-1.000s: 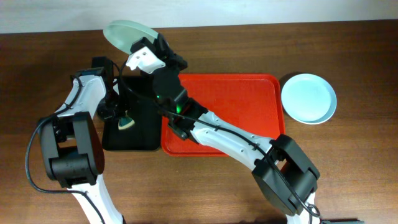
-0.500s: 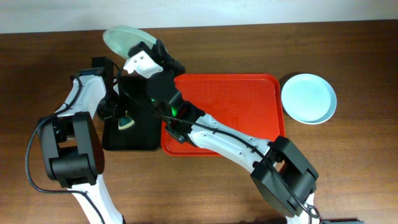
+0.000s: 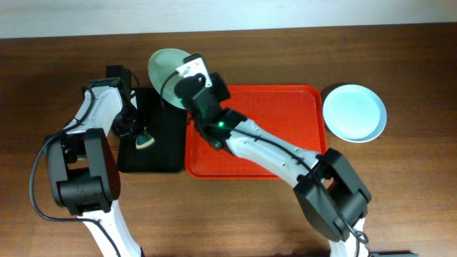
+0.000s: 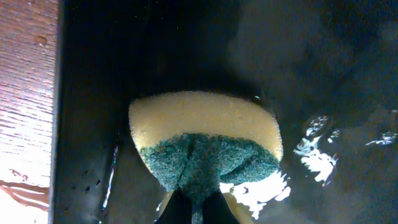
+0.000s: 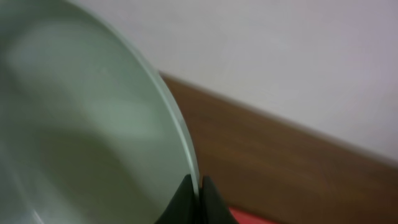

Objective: Clean dirty plates on tray and stack at the side

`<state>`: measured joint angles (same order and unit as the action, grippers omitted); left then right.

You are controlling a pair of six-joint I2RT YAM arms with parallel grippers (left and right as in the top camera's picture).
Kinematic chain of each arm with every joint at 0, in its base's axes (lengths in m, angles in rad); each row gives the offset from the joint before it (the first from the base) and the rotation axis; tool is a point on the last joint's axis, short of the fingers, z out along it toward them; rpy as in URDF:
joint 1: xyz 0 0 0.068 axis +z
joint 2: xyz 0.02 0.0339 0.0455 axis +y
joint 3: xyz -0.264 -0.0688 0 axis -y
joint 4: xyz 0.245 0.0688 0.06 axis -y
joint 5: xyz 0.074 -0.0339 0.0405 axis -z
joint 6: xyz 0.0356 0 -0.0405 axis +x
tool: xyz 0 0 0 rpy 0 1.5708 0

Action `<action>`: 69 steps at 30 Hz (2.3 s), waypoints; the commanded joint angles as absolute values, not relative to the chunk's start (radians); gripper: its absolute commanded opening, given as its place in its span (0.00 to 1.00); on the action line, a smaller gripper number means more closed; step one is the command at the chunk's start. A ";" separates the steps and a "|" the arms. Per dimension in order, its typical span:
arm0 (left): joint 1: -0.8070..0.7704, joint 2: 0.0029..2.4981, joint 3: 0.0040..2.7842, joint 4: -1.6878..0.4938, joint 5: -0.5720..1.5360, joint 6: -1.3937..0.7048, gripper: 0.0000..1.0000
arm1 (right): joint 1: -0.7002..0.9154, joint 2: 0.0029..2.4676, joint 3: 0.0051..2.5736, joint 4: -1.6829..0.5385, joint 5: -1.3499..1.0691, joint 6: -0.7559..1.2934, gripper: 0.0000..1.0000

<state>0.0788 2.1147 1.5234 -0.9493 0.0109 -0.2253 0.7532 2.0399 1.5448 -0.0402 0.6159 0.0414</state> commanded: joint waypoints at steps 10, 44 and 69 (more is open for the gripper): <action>0.075 2.096 1.506 -0.950 0.003 -0.231 0.00 | 0.446 1.844 1.562 -0.535 0.112 0.293 0.04; -0.021 2.096 1.506 -0.889 0.038 0.048 0.00 | -0.424 1.858 1.452 -0.892 0.085 0.298 0.04; -0.051 2.096 1.474 -0.856 0.012 0.091 0.00 | -0.424 1.859 1.436 -0.884 0.033 0.297 0.61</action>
